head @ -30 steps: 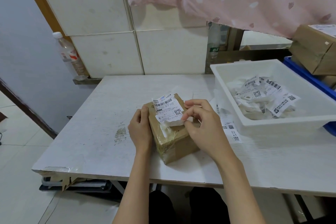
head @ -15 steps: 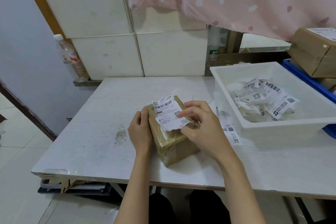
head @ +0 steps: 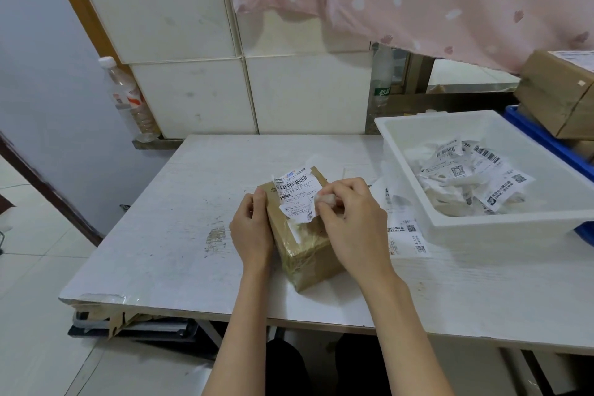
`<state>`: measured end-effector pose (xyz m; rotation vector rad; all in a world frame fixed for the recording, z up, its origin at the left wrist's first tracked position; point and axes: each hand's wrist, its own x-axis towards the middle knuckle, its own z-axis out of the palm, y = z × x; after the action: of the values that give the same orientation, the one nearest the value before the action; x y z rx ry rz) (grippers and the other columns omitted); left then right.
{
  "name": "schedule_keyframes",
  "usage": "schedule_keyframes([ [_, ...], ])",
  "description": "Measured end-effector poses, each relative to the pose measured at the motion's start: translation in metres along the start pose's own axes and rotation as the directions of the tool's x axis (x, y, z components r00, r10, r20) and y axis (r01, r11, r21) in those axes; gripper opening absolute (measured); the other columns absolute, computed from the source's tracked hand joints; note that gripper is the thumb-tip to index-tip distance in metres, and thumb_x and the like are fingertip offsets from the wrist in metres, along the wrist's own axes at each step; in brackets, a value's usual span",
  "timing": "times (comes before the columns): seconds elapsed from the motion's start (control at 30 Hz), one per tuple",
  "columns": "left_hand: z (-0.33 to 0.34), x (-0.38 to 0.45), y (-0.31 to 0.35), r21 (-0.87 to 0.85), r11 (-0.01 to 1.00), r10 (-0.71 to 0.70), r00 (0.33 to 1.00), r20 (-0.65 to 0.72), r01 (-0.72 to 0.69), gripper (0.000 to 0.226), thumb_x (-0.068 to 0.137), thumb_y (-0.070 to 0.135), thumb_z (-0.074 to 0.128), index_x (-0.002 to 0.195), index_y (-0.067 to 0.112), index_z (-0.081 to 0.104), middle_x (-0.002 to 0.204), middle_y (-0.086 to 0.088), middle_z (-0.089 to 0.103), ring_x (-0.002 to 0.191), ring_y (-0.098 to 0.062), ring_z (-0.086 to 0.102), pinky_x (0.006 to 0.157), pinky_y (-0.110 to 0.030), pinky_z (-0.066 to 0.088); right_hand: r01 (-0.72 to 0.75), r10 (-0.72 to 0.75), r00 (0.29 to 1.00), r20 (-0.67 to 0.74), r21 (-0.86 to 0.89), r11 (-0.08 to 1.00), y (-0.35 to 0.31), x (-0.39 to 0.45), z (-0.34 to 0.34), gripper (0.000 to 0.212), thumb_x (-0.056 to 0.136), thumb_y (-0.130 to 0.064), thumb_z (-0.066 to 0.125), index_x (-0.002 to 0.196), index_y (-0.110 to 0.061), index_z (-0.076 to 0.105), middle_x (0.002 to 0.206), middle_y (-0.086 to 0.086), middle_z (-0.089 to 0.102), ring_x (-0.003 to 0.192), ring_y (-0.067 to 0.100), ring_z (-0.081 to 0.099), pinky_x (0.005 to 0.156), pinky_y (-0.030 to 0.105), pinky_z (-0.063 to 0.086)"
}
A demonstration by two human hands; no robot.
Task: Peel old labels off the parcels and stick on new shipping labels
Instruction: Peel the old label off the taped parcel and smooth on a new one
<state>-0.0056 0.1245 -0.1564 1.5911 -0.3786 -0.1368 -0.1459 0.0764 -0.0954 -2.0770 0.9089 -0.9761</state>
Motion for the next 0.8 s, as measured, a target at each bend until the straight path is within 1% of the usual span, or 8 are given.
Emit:
schedule_keyframes([
  [0.1, 0.000, -0.001, 0.000, 0.001, 1.000, -0.011, 1.000, -0.002, 0.011, 0.045, 0.099, 0.040, 0.049, 0.066, 0.010, 0.045, 0.059, 0.004, 0.045, 0.054, -0.007, 0.034, 0.059, -0.032, 0.029, -0.044, 0.035, 0.988, 0.151, 0.057, 0.997, -0.001, 0.005, -0.010, 0.020, 0.087, -0.012, 0.059, 0.088, -0.032, 0.063, 0.106, -0.017, 0.052, 0.087, -0.010, 0.055, 0.080, 0.017, 0.040],
  [0.2, 0.000, -0.001, 0.001, 0.001, 1.000, -0.019, 1.000, 0.001, 0.019, 0.045, 0.100, 0.038, 0.048, 0.067, 0.008, 0.046, 0.060, 0.002, 0.046, 0.054, -0.008, 0.035, 0.059, -0.032, 0.030, -0.095, 0.041, 0.955, 0.293, 0.171, 0.981, -0.005, 0.003, -0.018, 0.023, 0.083, -0.010, 0.058, 0.084, -0.032, 0.065, 0.113, -0.020, 0.051, 0.105, -0.008, 0.050, 0.089, 0.017, 0.037],
  [0.3, 0.000, -0.002, 0.003, 0.000, 1.000, -0.022, 1.000, 0.001, 0.022, 0.044, 0.100, 0.037, 0.049, 0.065, 0.012, 0.043, 0.057, 0.005, 0.044, 0.053, -0.006, 0.034, 0.058, -0.032, 0.029, 0.014, -0.018, 0.970, 0.242, 0.019, 1.000, -0.004, 0.000, -0.010, 0.021, 0.076, -0.013, 0.066, 0.076, -0.033, 0.064, 0.115, -0.019, 0.049, 0.108, 0.000, 0.048, 0.088, 0.008, 0.032],
  [0.37, 0.000, -0.002, 0.004, 0.002, 1.000, -0.026, 1.000, -0.002, 0.026, 0.043, 0.100, 0.036, 0.049, 0.064, 0.014, 0.042, 0.055, 0.008, 0.042, 0.051, -0.004, 0.034, 0.057, -0.031, 0.029, 0.042, -0.036, 0.986, 0.161, -0.034, 0.999, 0.000, 0.001, -0.003, 0.020, 0.078, -0.016, 0.069, 0.070, -0.033, 0.062, 0.113, -0.017, 0.052, 0.105, 0.004, 0.053, 0.086, 0.012, 0.035],
  [0.43, 0.000, -0.002, 0.004, 0.002, 1.000, -0.029, 1.000, -0.006, 0.029, 0.043, 0.100, 0.035, 0.050, 0.063, 0.015, 0.041, 0.053, 0.010, 0.042, 0.051, -0.005, 0.034, 0.057, -0.031, 0.028, 0.055, -0.049, 0.996, 0.073, -0.074, 0.996, 0.002, 0.003, 0.004, 0.011, 0.082, -0.021, 0.070, 0.072, -0.024, 0.065, 0.109, -0.014, 0.054, 0.099, 0.007, 0.056, 0.084, 0.019, 0.040],
  [0.57, 0.000, -0.002, 0.002, 0.001, 1.000, -0.013, 1.000, 0.003, 0.013, 0.043, 0.100, 0.036, 0.049, 0.066, 0.011, 0.044, 0.058, 0.004, 0.044, 0.053, -0.006, 0.035, 0.058, -0.031, 0.029, 0.003, -0.009, 0.999, -0.053, -0.119, 0.993, -0.001, 0.004, 0.012, 0.007, 0.088, -0.023, 0.062, 0.081, -0.021, 0.063, 0.095, -0.013, 0.053, 0.083, 0.009, 0.054, 0.067, 0.010, 0.031],
  [0.67, -0.001, -0.002, 0.003, -0.006, 1.000, -0.011, 1.000, -0.001, 0.011, 0.042, 0.100, 0.034, 0.050, 0.064, 0.013, 0.043, 0.054, 0.009, 0.043, 0.052, -0.005, 0.034, 0.057, -0.031, 0.029, -0.039, 0.033, 0.998, -0.044, -0.148, 0.988, -0.003, 0.011, 0.011, 0.009, 0.087, -0.023, 0.062, 0.078, -0.025, 0.061, 0.093, -0.010, 0.054, 0.083, 0.012, 0.055, 0.065, 0.021, 0.031],
  [0.8, 0.000, 0.000, 0.002, -0.005, 1.000, -0.009, 1.000, 0.004, 0.009, 0.043, 0.101, 0.035, 0.050, 0.063, 0.015, 0.042, 0.052, 0.011, 0.043, 0.052, -0.005, 0.035, 0.057, -0.030, 0.029, -0.122, 0.123, 0.991, 0.060, -0.018, 0.992, -0.007, 0.015, 0.005, 0.013, 0.085, -0.029, 0.063, 0.074, -0.029, 0.056, 0.099, -0.011, 0.056, 0.096, 0.013, 0.056, 0.082, 0.030, 0.041],
])
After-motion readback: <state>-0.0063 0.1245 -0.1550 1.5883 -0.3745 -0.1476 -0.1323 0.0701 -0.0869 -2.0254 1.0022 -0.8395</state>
